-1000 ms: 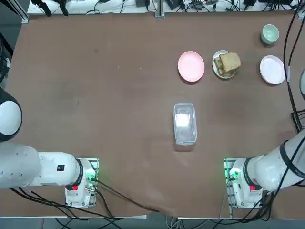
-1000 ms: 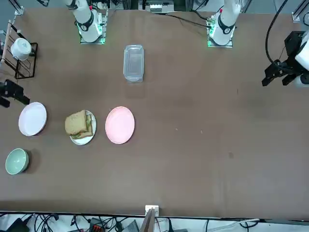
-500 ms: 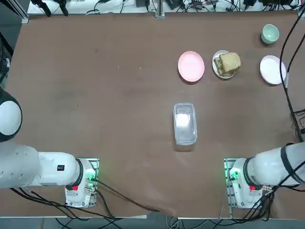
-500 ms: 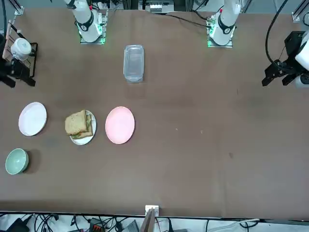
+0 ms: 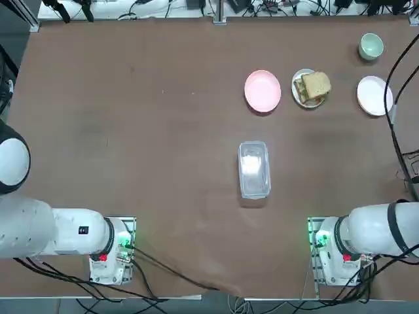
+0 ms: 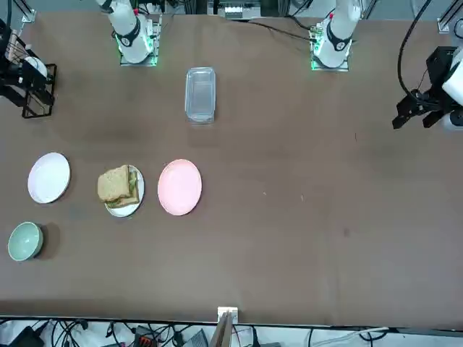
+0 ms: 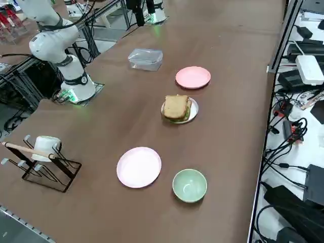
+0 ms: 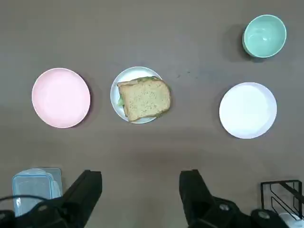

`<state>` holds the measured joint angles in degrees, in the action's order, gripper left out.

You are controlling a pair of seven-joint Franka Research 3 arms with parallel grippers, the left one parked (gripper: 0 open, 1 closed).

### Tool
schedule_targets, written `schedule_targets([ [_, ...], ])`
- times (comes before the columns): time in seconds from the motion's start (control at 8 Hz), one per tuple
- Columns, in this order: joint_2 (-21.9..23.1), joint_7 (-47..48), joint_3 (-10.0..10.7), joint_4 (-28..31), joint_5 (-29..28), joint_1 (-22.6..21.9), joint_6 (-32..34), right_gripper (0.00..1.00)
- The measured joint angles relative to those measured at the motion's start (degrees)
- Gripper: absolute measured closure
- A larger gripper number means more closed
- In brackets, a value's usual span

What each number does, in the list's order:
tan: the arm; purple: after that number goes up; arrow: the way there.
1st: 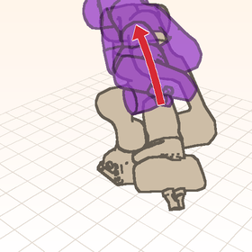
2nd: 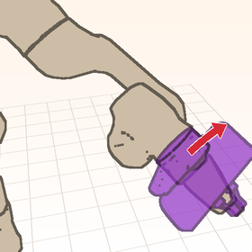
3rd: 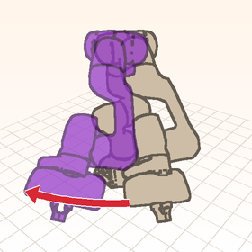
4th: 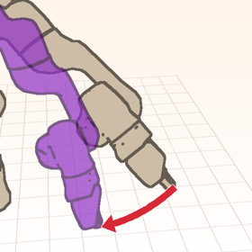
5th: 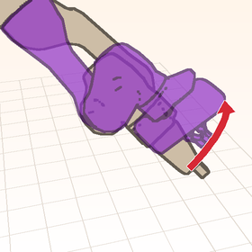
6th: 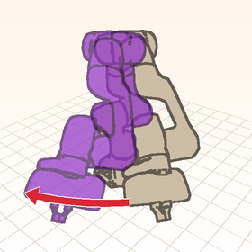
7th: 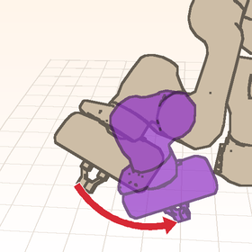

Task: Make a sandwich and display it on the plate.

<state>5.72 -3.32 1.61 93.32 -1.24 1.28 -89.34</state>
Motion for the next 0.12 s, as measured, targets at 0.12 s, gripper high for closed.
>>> schedule_targets([
  [0.12, -0.13, 0.68, -0.05, 0.0, 0.09, 0.08, -0.03, 0.0],
])
